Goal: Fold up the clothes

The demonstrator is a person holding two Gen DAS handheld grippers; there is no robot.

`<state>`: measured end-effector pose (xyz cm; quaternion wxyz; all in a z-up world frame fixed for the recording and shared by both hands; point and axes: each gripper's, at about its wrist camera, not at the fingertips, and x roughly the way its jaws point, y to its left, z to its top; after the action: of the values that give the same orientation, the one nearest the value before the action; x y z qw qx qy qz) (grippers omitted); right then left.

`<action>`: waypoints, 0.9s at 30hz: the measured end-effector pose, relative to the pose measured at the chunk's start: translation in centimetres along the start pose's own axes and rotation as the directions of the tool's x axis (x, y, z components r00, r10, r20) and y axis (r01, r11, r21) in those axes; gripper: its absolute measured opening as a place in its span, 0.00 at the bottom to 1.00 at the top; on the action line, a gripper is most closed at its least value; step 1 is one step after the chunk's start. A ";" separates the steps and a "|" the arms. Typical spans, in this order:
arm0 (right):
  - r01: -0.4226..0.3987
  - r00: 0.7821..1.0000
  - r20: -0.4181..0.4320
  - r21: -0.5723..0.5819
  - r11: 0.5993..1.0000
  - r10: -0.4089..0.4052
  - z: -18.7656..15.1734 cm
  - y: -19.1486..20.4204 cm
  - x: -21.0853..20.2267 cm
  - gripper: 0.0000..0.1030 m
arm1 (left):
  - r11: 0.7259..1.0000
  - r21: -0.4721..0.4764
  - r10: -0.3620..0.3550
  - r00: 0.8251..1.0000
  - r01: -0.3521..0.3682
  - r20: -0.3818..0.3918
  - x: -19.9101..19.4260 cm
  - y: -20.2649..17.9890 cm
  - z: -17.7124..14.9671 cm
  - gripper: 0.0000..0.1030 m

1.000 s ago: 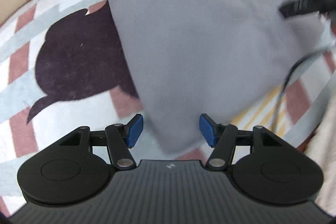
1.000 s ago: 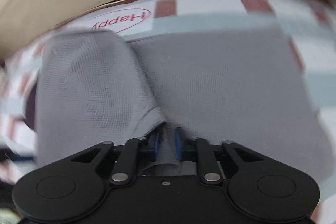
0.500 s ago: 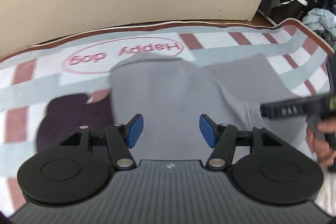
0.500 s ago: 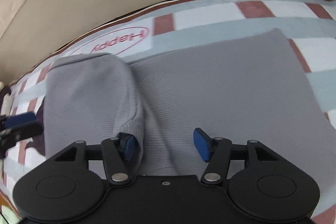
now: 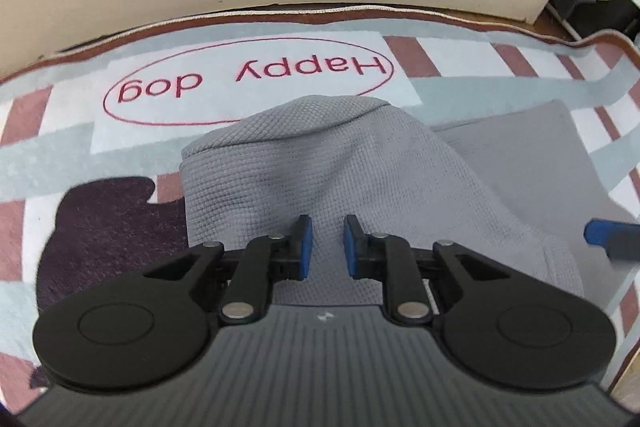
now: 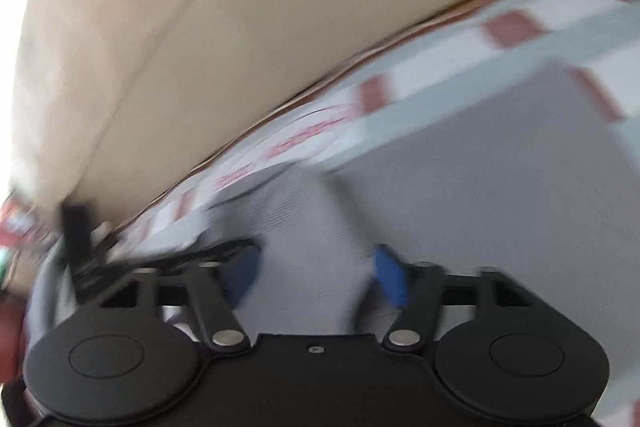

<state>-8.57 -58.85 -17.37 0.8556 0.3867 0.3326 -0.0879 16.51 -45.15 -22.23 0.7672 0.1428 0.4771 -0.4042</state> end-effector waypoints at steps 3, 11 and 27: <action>0.147 0.980 -0.121 -0.100 0.984 -0.158 -0.7 1.0 3.1 0.68 | 1.000 -0.019 0.010 1.000 -0.010 0.019 -1.0 -0.2 -0.4 0.21; 0.217 0.975 -0.086 0.188 0.958 -0.204 0.3 -3.7 -2.0 0.53 | 0.984 0.157 -0.093 0.995 0.087 0.036 -4.8 -7.1 -5.2 0.46; 0.072 0.986 0.106 0.447 0.892 -0.132 -5.0 -17.1 -11.9 0.69 | 0.963 0.258 -0.048 0.991 0.080 -0.128 -2.2 -12.0 -9.3 0.44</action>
<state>-27.08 -68.26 -22.53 0.7602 0.5458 0.2659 -0.2314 1.20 -46.02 -23.09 0.6978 0.2518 0.4690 -0.4792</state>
